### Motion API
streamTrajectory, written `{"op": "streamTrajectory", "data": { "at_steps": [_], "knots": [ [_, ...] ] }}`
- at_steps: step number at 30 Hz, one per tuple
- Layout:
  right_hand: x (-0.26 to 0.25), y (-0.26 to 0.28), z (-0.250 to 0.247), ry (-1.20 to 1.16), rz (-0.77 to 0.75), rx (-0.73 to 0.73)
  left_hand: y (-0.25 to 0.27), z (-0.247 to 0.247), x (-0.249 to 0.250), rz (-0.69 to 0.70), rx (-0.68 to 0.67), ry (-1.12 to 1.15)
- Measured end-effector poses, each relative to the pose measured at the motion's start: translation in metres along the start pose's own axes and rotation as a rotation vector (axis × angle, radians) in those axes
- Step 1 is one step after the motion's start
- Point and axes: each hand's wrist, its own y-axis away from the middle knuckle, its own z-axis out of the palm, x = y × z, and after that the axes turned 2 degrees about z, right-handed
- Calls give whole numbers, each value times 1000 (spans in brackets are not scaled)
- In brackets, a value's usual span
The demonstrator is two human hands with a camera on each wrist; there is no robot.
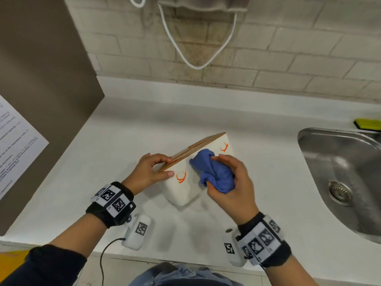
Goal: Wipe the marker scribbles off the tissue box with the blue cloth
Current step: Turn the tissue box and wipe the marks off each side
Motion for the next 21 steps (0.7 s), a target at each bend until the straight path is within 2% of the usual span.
{"op": "streamTrajectory", "data": {
  "at_steps": [4, 8, 17, 21],
  "knots": [
    [12, 1, 35, -64, 33, -194, -3, 2, -2, -19, -121, 108],
    [25, 0, 42, 211, -37, -392, -9, -5, -3, -27, -190, 138],
    [33, -4, 35, 462, -292, -663, -18, -6, -15, -79, -194, 253],
    [37, 6, 19, 398, -401, -790, -20, -8, -19, -87, -216, 263]
  ]
}}
